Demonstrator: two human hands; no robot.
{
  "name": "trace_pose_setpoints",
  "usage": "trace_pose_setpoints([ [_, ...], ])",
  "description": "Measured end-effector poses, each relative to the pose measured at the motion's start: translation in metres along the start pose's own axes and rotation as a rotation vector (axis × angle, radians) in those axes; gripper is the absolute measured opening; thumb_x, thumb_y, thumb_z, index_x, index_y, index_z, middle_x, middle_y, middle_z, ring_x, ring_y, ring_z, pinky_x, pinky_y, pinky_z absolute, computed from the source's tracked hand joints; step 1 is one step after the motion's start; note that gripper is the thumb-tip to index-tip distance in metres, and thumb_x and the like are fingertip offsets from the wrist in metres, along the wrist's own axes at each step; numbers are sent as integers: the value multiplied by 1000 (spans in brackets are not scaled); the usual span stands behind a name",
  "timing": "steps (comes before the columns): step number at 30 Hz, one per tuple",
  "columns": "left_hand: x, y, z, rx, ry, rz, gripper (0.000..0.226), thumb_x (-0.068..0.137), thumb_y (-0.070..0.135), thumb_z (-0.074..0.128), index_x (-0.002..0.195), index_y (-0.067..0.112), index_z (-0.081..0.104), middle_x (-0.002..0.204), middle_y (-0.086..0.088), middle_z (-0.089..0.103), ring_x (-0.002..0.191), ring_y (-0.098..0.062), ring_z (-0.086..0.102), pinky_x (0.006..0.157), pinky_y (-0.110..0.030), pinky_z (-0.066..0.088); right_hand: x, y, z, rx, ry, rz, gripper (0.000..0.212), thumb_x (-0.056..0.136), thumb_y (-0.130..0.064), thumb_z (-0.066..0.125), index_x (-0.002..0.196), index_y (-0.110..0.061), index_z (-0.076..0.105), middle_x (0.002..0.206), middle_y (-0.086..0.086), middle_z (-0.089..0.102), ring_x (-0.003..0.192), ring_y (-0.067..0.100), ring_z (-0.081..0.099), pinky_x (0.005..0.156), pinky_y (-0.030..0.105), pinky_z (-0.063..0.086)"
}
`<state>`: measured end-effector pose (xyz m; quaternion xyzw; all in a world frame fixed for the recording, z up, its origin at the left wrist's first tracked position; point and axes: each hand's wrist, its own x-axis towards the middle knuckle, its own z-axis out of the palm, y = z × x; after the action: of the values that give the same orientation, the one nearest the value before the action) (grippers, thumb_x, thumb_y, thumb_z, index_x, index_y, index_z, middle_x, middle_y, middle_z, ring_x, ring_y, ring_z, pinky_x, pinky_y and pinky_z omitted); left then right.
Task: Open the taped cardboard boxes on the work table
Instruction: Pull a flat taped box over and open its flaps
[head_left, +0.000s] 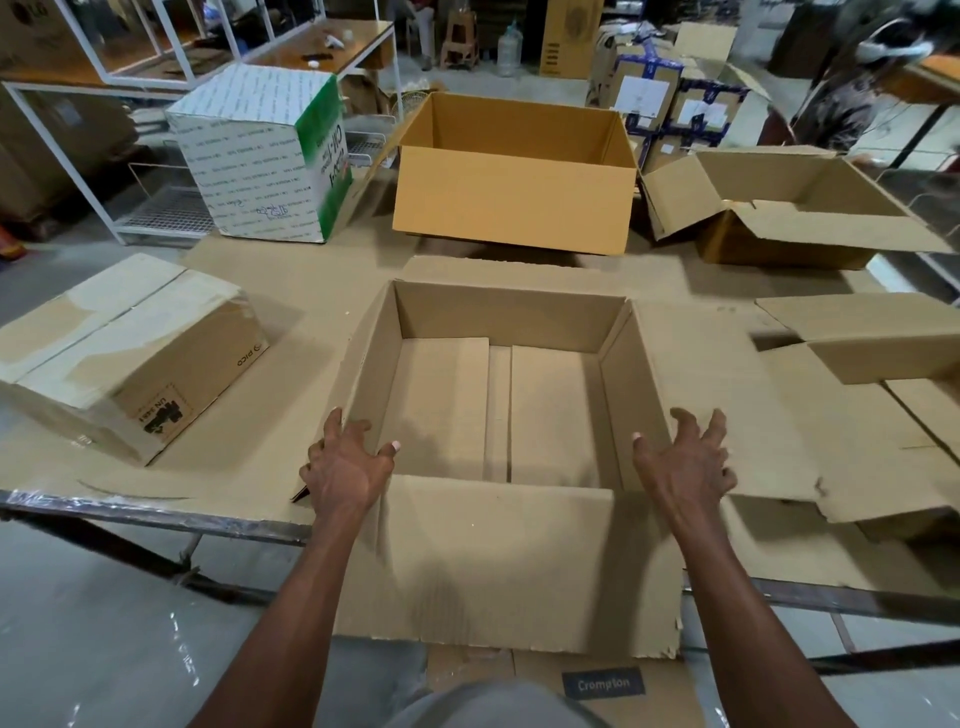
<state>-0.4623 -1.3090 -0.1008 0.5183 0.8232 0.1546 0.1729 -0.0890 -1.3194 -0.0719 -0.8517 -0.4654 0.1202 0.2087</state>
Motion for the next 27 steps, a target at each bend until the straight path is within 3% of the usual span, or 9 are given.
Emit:
trace_pose_setpoints([
  [7, 1, -1, 1, -14, -5, 1, 47, 87, 53, 68, 127, 29, 64, 165, 4, 22, 134, -39, 44, 106, -53, 37, -7, 5, 3, 95, -127, 5, 72, 90, -50, 62, 150, -23, 32, 145, 17, 51, 121, 45, 56, 98, 50, 44],
  [15, 1, 1, -4, -26, -31, -10, 47, 87, 56, 65, 128, 33, 64, 165, 5, 20, 135, -36, 44, 108, -50, 37, -4, 15, -1, 61, -168, -58, 72, 93, -48, 60, 152, -24, 28, 149, 16, 47, 123, 43, 55, 102, 52, 42],
  [19, 3, -3, -9, -155, -62, 17, 46, 90, 56, 63, 129, 32, 64, 165, 1, 23, 139, -35, 42, 112, -51, 34, -3, 17, 2, 38, -165, -56, 73, 90, -47, 64, 151, -21, 33, 153, 14, 39, 131, 42, 46, 105, 54, 33],
  [25, -28, -14, -22, -468, 35, 73, 39, 95, 38, 65, 131, 23, 63, 158, -10, 37, 144, -19, 36, 107, -22, 26, -13, -3, 10, 107, -137, -181, 63, 87, -38, 70, 143, -16, 50, 155, 13, 37, 148, 35, 23, 115, 56, 25],
  [27, -47, -20, -26, -544, 70, 58, 40, 96, 35, 66, 135, 25, 62, 156, -8, 39, 141, -19, 41, 106, -24, 32, -24, -16, 13, 174, -131, -235, 60, 87, -39, 71, 140, -16, 53, 153, 17, 40, 147, 36, 25, 117, 56, 27],
])
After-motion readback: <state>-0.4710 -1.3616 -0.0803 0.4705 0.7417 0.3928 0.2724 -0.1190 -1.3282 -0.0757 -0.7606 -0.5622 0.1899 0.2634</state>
